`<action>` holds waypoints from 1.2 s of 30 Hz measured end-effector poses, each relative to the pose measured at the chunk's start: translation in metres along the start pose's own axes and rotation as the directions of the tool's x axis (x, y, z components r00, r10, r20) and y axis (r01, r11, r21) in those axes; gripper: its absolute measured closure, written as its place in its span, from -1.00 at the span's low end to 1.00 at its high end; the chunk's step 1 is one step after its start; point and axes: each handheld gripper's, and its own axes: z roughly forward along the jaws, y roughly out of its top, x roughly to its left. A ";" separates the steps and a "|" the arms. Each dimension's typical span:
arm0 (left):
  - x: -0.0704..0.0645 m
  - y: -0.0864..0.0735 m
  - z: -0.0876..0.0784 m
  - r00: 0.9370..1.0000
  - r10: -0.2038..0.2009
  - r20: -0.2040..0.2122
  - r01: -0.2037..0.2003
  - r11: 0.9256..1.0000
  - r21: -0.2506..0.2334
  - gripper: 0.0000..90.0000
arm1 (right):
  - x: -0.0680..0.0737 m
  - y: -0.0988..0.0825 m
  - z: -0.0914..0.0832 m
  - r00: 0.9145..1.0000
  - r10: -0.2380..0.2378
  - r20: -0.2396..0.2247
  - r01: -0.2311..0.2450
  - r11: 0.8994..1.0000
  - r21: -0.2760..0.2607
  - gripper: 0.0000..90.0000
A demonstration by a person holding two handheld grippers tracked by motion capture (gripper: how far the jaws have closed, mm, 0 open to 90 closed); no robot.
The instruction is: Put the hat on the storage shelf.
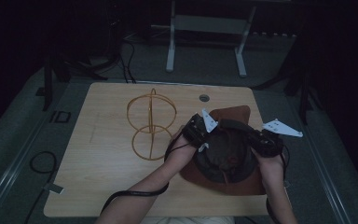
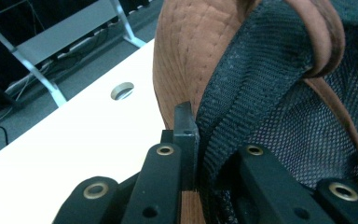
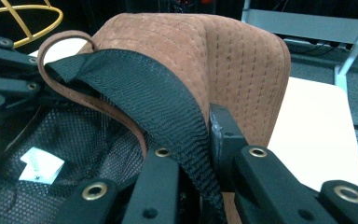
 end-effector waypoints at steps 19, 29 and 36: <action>0.010 0.011 -0.027 0.999 -0.016 -0.049 0.008 0.987 -0.162 0.91 | -0.009 -0.003 -0.053 0.993 0.001 -0.122 -0.010 0.997 -0.075 -0.56; 0.018 -0.004 -0.047 1.000 0.001 0.031 0.008 0.956 -0.295 0.91 | -0.053 -0.004 -0.087 0.999 0.005 0.050 0.000 0.994 -0.107 -0.21; 0.031 -0.012 -0.057 0.990 0.025 0.138 0.027 0.930 -0.367 0.91 | -0.064 -0.014 -0.067 0.999 0.030 0.022 -0.029 0.999 -0.029 -0.19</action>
